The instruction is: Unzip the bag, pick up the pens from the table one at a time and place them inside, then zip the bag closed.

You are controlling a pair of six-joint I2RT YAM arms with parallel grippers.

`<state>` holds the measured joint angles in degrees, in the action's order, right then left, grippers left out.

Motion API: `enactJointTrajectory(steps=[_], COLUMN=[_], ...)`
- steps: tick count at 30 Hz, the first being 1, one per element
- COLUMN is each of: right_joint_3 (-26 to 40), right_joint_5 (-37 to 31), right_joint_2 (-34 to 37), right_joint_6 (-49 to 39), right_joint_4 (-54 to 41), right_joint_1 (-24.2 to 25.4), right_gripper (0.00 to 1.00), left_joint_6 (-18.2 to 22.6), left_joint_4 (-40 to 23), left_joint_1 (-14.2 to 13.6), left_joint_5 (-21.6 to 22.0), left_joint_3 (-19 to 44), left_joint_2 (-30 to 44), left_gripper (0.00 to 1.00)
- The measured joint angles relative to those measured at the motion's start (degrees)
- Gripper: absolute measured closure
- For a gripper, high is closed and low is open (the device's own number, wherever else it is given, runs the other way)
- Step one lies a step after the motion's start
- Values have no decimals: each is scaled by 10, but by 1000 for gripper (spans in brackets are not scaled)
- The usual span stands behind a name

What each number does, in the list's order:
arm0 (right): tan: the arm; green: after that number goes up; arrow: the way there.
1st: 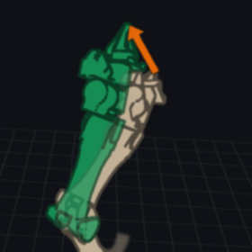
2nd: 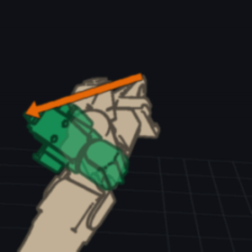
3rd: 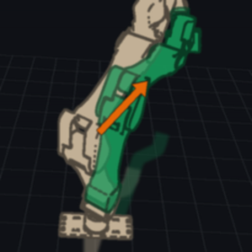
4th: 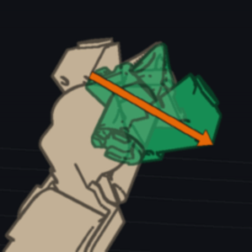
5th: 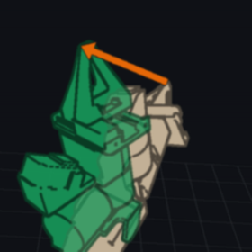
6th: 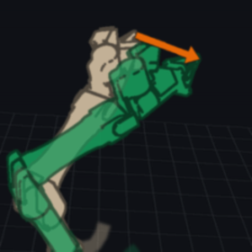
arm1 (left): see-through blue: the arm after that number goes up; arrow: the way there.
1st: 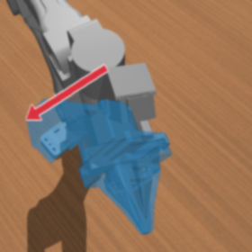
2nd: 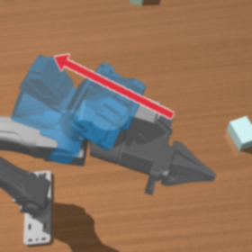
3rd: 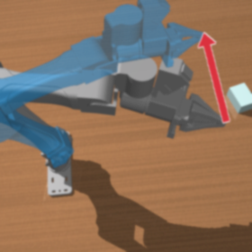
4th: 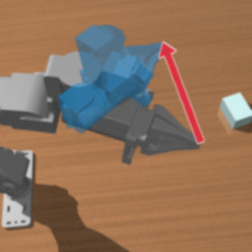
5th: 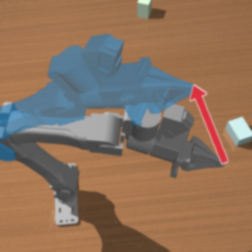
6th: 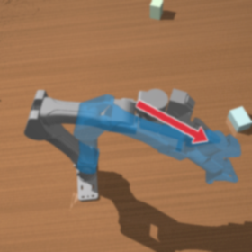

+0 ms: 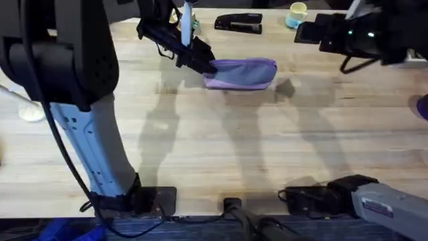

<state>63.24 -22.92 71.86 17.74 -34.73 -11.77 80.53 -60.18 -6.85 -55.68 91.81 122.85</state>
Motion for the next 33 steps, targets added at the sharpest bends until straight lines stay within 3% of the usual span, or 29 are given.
enactJointTrajectory(steps=[6,13,15,19,20,26,27,30,33], right_joint_3=[0,0,0,0,0,0,0,0,0], right_joint_5=[0,0,0,0,0,0,0,0,0], right_joint_2=[-86,-133,-135,-135,-135,-135,-135,-135,-135], right_joint_6=[-20,-28,-28,-28,-28,-28,-28,-28,-28], right_joint_4=[-48,-85,-93,-107,-108,-114,-122,-127,-128], right_joint_1=[-48,-63,-63,-63,-63,-63,-63,-63,-63], right_gripper=[5,5,5,6,6,5,5,5,5], left_joint_6=[0,0,0,-2,-4,-4,-4,-12,-58], left_joint_4=[0,2,4,4,4,8,-34,-60,-72], left_joint_1=[0,0,0,4,4,5,5,5,5], left_joint_5=[0,0,3,4,4,4,16,46,97], left_joint_3=[0,0,0,0,0,0,10,40,74], left_joint_2=[0,0,0,0,0,0,0,-2,-18], left_gripper=[957,956,815,172,54,7,4,5,5])
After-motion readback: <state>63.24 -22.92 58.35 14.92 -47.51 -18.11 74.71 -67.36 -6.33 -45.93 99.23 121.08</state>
